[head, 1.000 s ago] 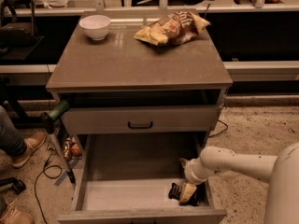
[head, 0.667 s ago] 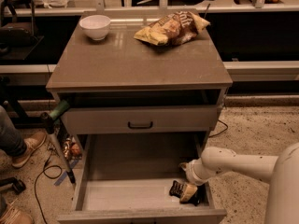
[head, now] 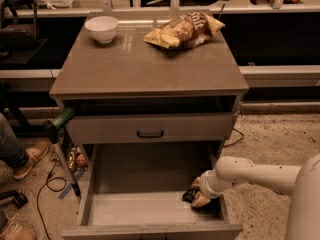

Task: Pick rxbar chocolate from middle drawer and place on counter

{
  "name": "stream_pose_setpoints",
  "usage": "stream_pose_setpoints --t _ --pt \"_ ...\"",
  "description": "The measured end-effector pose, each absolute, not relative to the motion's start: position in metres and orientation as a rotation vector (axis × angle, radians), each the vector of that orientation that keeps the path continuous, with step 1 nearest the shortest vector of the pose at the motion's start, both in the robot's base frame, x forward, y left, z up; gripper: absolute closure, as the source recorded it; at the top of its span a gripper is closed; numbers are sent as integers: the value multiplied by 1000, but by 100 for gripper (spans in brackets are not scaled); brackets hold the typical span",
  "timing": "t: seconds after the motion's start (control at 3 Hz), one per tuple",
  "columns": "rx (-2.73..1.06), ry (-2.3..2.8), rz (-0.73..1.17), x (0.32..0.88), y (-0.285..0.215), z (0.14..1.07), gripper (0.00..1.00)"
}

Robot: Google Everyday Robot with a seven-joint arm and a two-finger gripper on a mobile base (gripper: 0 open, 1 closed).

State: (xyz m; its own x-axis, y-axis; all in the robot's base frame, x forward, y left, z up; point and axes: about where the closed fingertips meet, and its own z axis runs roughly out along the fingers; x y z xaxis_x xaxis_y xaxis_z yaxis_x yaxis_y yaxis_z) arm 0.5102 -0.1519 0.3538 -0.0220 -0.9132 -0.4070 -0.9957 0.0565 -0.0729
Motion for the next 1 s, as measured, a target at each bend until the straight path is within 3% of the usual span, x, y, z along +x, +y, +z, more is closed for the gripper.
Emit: stream_pose_setpoints --t 0.33,0.67,1.0 --pt "-1917 1997 332 510 -152 357 94" --pt "-1944 1819 314 493 -143 407 100" --pt "-1941 1684 266 479 -148 460 100"
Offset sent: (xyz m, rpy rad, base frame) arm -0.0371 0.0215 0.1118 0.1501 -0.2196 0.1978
